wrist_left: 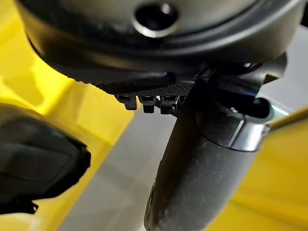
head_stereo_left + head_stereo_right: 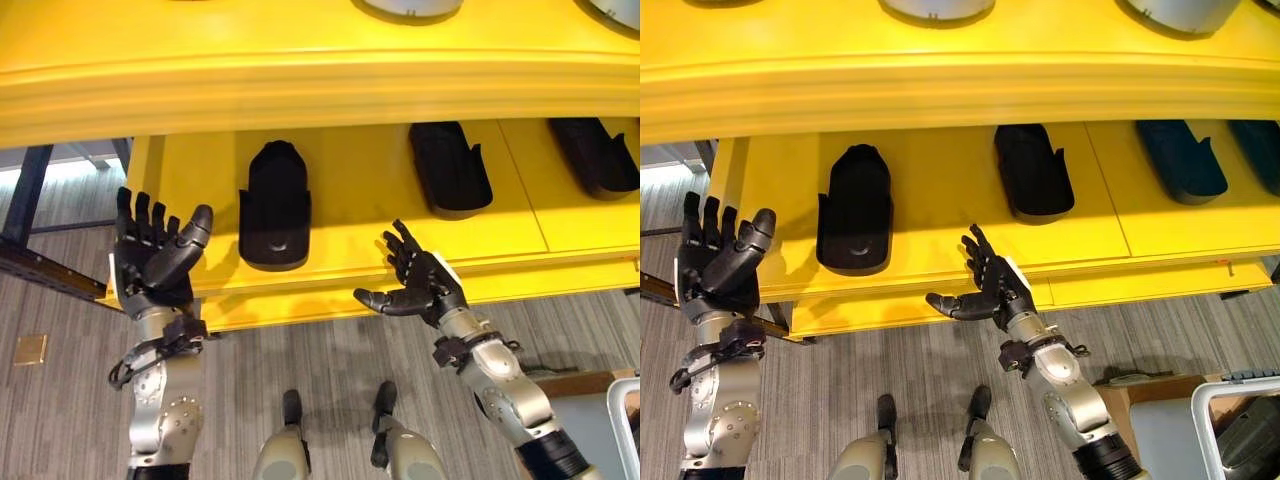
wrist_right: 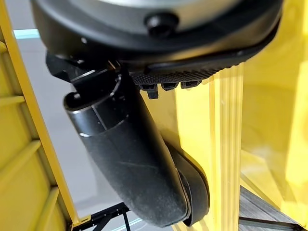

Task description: Move parts from the plastic box to the shelf.

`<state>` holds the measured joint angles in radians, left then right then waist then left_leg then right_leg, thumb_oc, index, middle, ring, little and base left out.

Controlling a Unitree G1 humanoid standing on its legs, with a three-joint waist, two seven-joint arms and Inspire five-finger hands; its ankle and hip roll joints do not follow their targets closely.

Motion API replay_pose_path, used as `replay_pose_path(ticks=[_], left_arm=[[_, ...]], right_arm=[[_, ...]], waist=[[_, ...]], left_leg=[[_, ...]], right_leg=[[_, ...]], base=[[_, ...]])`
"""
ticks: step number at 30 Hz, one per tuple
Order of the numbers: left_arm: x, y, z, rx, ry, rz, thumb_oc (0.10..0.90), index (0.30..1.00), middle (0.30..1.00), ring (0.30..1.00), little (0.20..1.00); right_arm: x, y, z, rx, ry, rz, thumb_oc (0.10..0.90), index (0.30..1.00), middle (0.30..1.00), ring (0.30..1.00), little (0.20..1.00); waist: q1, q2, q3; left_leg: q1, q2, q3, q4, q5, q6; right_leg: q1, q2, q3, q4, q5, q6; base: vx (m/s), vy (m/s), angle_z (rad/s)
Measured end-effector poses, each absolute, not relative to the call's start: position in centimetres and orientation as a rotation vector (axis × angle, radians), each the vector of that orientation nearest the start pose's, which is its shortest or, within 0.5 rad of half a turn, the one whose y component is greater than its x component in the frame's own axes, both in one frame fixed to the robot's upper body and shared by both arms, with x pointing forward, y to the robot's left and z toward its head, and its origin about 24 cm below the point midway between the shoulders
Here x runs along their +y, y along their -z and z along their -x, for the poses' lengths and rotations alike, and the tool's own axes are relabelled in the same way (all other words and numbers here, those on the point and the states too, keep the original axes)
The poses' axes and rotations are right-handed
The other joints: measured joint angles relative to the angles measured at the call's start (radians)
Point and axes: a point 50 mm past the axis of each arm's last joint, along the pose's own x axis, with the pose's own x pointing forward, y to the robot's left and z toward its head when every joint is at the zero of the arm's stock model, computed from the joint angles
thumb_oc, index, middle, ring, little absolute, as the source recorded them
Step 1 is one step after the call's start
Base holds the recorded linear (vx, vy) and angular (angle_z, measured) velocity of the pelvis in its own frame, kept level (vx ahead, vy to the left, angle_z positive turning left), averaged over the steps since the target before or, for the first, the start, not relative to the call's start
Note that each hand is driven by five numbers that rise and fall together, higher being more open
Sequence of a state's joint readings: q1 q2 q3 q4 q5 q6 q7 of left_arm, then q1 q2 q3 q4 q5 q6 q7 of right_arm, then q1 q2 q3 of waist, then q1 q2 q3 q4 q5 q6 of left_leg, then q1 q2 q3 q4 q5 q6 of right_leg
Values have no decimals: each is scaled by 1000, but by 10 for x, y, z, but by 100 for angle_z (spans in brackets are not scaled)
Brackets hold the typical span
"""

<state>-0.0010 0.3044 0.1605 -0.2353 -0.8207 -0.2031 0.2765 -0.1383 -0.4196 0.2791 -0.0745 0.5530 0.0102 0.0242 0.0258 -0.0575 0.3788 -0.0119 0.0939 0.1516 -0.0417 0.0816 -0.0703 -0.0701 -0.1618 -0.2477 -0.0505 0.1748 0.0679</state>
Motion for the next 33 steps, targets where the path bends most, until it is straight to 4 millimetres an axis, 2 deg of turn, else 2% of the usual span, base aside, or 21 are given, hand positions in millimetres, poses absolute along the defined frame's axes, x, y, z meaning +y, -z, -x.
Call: replay_pose_path(ticks=[4,6,12,20,22,27,33], left_arm=[[247,-127,-242,-420,-324,562,900,1000,1000,1000,1000],[250,-120,-249,-394,-348,563,900,1000,1000,1000,1000],[258,-91,-262,-272,-448,563,900,1000,1000,1000,1000],[266,-49,-266,-79,-551,523,900,1000,1000,1000,1000],[270,-50,-266,-80,-563,512,900,1000,1000,1000,1000],[304,-44,-272,-17,-644,379,900,1000,1000,1000,1000],[309,-49,-272,-30,-646,360,900,1000,1000,1000,1000]], right_arm=[[-146,-82,-269,-55,-354,-120,900,1000,1000,1000,1000],[-146,-82,-269,-55,-354,-121,900,1000,1000,1000,1000],[-146,-82,-269,-55,-353,-121,900,1000,1000,1000,1000],[-147,-80,-269,-46,-346,-118,900,1000,1000,1000,1000],[-148,-79,-269,-44,-340,-115,900,1000,1000,1000,1000],[-149,-76,-267,-32,-337,-128,900,1000,1000,1000,1000],[-148,-71,-263,-18,-339,-139,900,1000,1000,1000,1000]], waist=[[-5,2,-17],[-20,7,-31],[-44,6,-40],[-62,3,-43],[-63,2,-43],[-80,-14,-54],[-79,-48,-75]], left_leg=[[0,0,13,-1,0,0],[0,-2,13,-2,0,1],[3,-3,36,-5,-1,2],[18,-5,65,-20,-2,3],[18,-4,65,-20,-2,3],[21,-5,71,-20,-2,3],[26,-5,90,-26,-2,3]], right_leg=[[-9,1,16,0,0,0],[-10,1,19,-1,1,1],[-16,3,41,-11,8,2],[-18,8,69,-32,21,4],[-18,9,70,-33,23,3],[-18,9,75,-34,21,9],[-27,10,93,-34,22,12]], base=[[9,7,-10],[5,11,-4],[6,13,-9],[13,11,-12],[0,0,0],[9,5,-2],[17,8,-9]])
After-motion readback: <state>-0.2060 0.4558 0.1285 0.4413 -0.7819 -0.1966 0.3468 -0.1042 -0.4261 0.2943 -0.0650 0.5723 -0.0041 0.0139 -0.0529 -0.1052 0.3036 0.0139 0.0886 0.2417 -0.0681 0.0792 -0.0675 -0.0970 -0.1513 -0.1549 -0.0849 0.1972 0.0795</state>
